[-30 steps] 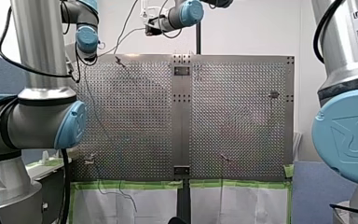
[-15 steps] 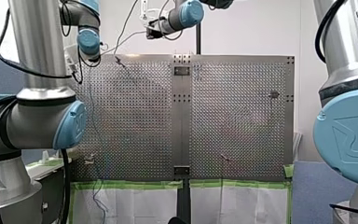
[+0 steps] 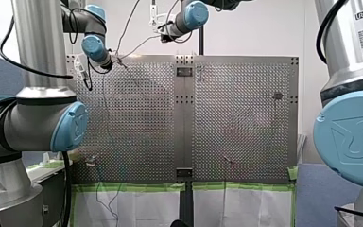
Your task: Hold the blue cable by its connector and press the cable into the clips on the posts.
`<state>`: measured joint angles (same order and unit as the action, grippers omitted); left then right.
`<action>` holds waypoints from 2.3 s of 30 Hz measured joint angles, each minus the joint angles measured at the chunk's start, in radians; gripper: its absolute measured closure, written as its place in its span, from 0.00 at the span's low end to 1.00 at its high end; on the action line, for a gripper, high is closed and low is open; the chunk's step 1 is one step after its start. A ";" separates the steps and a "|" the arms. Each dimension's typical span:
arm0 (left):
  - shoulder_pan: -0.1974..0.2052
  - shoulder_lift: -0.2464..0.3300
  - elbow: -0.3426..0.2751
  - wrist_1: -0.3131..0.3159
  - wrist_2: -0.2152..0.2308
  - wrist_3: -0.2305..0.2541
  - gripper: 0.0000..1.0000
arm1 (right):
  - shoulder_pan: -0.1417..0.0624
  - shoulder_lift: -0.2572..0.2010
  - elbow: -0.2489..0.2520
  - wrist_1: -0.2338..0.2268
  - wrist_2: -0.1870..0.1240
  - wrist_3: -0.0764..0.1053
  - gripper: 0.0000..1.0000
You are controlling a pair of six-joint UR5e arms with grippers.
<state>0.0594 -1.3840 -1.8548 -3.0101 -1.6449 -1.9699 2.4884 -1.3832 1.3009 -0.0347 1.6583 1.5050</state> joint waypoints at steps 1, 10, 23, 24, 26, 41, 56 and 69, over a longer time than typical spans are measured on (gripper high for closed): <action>-0.002 0.000 0.001 0.006 0.008 0.000 0.00 | -0.001 0.000 0.001 0.000 0.008 -0.003 1.00; -0.016 0.000 0.024 0.026 0.058 0.043 0.00 | -0.018 0.001 0.024 -0.001 0.082 -0.020 1.00; -0.034 0.001 0.028 -0.026 -0.045 0.156 0.00 | -0.030 0.001 0.025 -0.001 0.118 -0.020 1.00; -0.035 0.001 0.029 -0.026 -0.055 0.166 0.00 | -0.030 0.001 0.025 -0.001 0.118 -0.020 1.00; -0.037 0.001 0.030 -0.026 -0.066 0.181 0.00 | -0.030 0.001 0.025 -0.001 0.118 -0.020 1.00; -0.053 0.000 0.033 -0.026 -0.067 0.306 0.00 | -0.032 0.002 0.026 -0.001 0.117 -0.020 1.00; -0.061 -0.002 0.033 0.016 -0.008 0.390 0.00 | -0.032 0.002 0.026 -0.001 0.117 -0.020 1.00; -0.062 -0.003 0.033 0.016 -0.010 0.381 0.00 | -0.032 0.003 0.027 -0.001 0.116 -0.021 1.00</action>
<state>-0.0028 -1.3873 -1.8218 -2.9944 -1.6545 -1.5891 2.4567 -1.3804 1.3277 -0.0355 1.7746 1.4840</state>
